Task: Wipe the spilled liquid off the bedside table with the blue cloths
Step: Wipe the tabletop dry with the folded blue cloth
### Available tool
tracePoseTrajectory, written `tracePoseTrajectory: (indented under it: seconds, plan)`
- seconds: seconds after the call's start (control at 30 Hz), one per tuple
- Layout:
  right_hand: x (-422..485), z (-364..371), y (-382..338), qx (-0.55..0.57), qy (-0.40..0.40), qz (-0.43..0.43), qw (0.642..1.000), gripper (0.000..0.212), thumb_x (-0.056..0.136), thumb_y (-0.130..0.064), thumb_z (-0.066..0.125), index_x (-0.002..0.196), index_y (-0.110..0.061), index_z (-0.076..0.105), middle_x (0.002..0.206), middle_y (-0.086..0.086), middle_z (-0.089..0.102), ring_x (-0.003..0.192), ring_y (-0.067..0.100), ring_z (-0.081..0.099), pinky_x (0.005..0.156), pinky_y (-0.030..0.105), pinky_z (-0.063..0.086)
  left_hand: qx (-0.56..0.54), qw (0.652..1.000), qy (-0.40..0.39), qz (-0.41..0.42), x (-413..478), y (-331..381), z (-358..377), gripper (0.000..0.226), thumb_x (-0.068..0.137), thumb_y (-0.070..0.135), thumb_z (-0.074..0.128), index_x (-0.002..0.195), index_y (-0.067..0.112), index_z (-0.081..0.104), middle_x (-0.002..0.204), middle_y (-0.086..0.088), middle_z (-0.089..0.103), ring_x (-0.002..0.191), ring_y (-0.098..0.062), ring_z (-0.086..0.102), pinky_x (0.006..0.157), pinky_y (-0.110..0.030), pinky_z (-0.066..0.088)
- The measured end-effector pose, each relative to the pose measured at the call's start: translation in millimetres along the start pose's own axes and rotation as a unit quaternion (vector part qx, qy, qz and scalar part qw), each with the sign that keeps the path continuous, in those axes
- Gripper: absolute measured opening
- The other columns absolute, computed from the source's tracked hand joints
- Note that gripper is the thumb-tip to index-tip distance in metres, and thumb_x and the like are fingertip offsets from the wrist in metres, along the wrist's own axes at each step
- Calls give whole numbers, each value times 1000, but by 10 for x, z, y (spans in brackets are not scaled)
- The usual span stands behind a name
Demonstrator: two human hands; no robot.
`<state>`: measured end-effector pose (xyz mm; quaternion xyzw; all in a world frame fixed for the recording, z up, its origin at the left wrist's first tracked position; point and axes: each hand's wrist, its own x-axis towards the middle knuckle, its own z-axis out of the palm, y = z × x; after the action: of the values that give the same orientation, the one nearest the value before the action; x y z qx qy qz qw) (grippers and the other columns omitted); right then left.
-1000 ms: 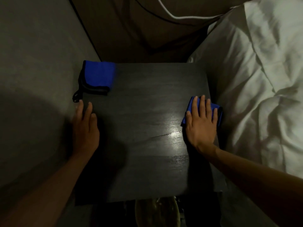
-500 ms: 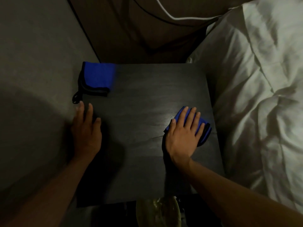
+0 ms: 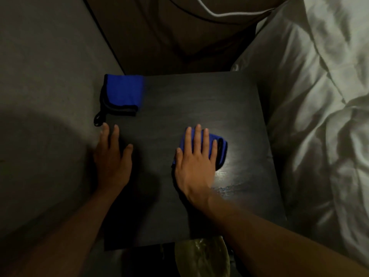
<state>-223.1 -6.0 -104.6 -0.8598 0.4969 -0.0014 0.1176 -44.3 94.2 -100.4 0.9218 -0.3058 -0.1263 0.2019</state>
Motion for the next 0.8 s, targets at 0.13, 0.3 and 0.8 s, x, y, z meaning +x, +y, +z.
tracePoseTrajectory:
  seconds: [0.13, 0.3, 0.8]
  plan:
    - [29, 63, -263, 7, -15, -50, 999, 65, 105, -43, 22, 163, -17, 8, 170, 12, 4, 157, 28, -4, 125, 50, -1, 7, 1000, 4, -23, 63, 48, 15, 60, 95, 25, 54, 148, 10, 34, 161, -13, 16, 145, -31, 23, 118, -46, 20]
    - [62, 84, -526, 17, -57, -116, 991, 64, 107, -42, 21, 162, -17, 0, 170, 10, -7, 155, 27, -17, 124, 49, -11, -41, 998, 12, -45, 146, 83, -2, 47, 98, 26, 48, 140, 5, 44, 154, -18, 27, 142, -30, 30, 117, -41, 25]
    - [-37, 109, -1088, -27, -141, -291, 946, 82, 101, -47, 39, 161, -17, -9, 168, 10, -17, 151, 31, -28, 117, 48, -25, -1, 999, 28, 35, 160, 106, -269, 63, 94, 50, 30, 146, 16, 40, 144, -20, 47, 130, -34, 46, 108, -52, 37]
